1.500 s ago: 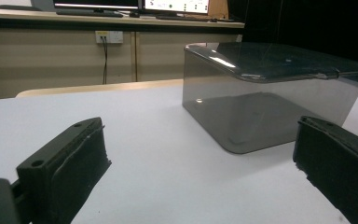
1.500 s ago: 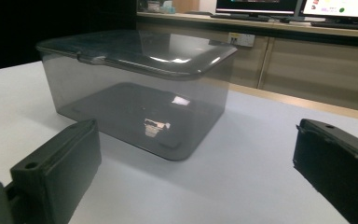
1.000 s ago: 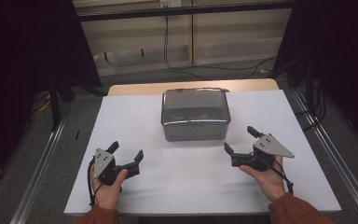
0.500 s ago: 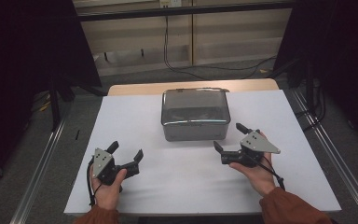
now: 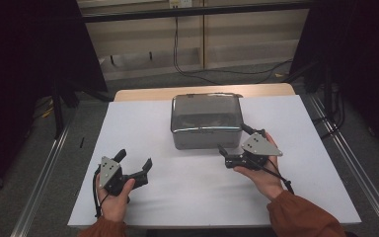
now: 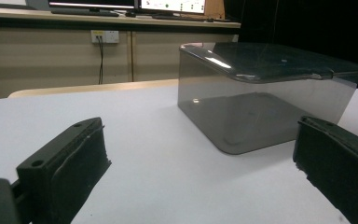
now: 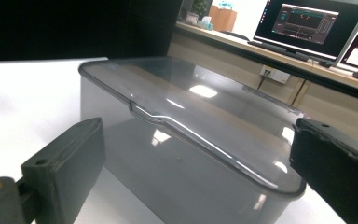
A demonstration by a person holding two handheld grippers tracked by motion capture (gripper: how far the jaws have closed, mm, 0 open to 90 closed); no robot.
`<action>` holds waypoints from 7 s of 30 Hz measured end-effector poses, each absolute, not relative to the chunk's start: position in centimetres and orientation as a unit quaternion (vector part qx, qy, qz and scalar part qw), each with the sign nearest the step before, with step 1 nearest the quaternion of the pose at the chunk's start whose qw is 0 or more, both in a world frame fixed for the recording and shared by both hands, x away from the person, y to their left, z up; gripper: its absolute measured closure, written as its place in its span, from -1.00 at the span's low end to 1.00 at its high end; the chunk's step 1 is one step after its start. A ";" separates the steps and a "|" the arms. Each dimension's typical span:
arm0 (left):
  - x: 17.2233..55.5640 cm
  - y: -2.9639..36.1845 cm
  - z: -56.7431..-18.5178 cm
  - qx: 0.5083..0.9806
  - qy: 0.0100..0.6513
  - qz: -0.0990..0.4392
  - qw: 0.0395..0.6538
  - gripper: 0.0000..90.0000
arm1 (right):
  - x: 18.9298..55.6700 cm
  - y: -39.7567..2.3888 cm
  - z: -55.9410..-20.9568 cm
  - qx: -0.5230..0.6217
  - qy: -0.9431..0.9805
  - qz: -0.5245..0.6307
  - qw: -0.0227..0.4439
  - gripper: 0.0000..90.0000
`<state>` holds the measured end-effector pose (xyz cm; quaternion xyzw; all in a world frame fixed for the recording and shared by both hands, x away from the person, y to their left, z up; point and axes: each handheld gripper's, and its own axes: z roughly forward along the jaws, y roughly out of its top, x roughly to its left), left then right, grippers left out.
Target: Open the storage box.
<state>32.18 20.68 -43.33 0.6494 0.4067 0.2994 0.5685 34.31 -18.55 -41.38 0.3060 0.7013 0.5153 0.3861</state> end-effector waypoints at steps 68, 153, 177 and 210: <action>32.7 20.8 -43.5 0.686 0.391 0.278 0.546 -0.87 | 35.8 -11.9 -43.7 -0.038 0.762 0.192 0.617 0.70; 43.3 11.8 -40.8 0.700 0.298 0.312 0.569 -0.82 | 37.3 -12.5 -38.8 -0.016 0.732 0.241 0.637 0.79; 43.7 11.6 -41.2 0.706 0.252 0.327 0.575 -0.09 | 36.9 -12.9 -40.0 -0.005 0.748 0.268 0.608 0.67; 43.8 11.6 -41.3 0.701 0.264 0.314 0.583 -0.08 | 38.4 -18.7 -39.2 0.251 0.743 0.453 0.423 -0.79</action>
